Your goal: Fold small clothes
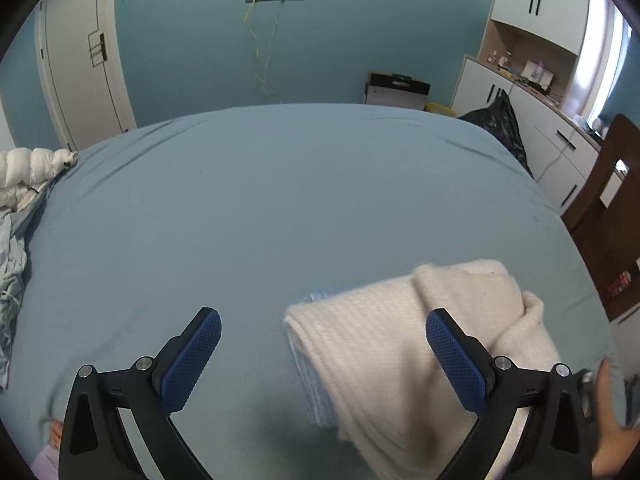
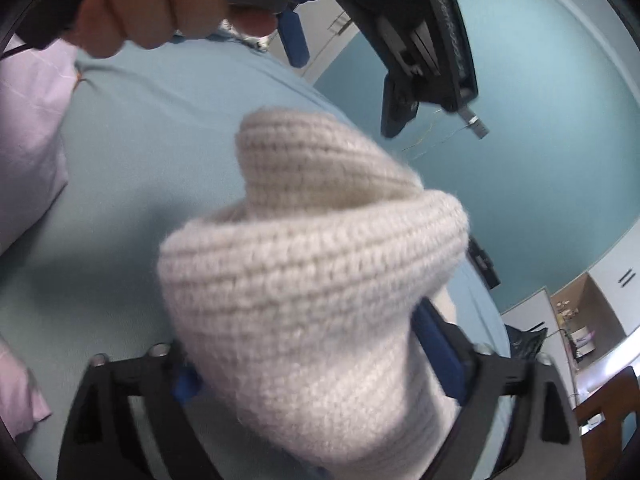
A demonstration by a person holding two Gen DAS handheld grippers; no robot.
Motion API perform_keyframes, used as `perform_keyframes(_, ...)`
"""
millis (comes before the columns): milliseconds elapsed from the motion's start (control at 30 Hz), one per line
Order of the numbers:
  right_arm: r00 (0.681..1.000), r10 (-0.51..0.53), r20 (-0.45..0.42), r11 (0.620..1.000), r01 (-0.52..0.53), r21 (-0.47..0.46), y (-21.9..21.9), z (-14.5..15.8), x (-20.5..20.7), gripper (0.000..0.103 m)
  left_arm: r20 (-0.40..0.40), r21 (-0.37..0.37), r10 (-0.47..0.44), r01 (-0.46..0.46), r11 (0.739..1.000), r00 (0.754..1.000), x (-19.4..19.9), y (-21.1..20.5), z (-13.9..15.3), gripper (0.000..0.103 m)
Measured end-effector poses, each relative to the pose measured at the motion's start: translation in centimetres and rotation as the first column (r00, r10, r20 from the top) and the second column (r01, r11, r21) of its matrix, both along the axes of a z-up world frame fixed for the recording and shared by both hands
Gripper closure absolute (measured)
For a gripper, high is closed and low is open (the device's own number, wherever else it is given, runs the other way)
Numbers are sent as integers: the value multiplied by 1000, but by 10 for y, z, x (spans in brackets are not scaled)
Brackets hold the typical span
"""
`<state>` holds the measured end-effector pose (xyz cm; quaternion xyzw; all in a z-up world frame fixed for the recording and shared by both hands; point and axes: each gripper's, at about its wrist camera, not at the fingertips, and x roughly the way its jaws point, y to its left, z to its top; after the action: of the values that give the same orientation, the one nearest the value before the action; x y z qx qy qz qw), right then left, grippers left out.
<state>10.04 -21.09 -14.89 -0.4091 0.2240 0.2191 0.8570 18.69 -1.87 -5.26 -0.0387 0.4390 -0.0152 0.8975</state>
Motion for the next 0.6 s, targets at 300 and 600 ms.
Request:
perform_keyframes(300,948,-85,307,994,101,-35,98,-35,26,11,169,-30,192,-190,981,967,-9,51,34,0)
perform_keyframes(600,957,-171,233,966,210,-153,142,-73,63,2,163,-32,261,-259,965,952,-9,69,38,0)
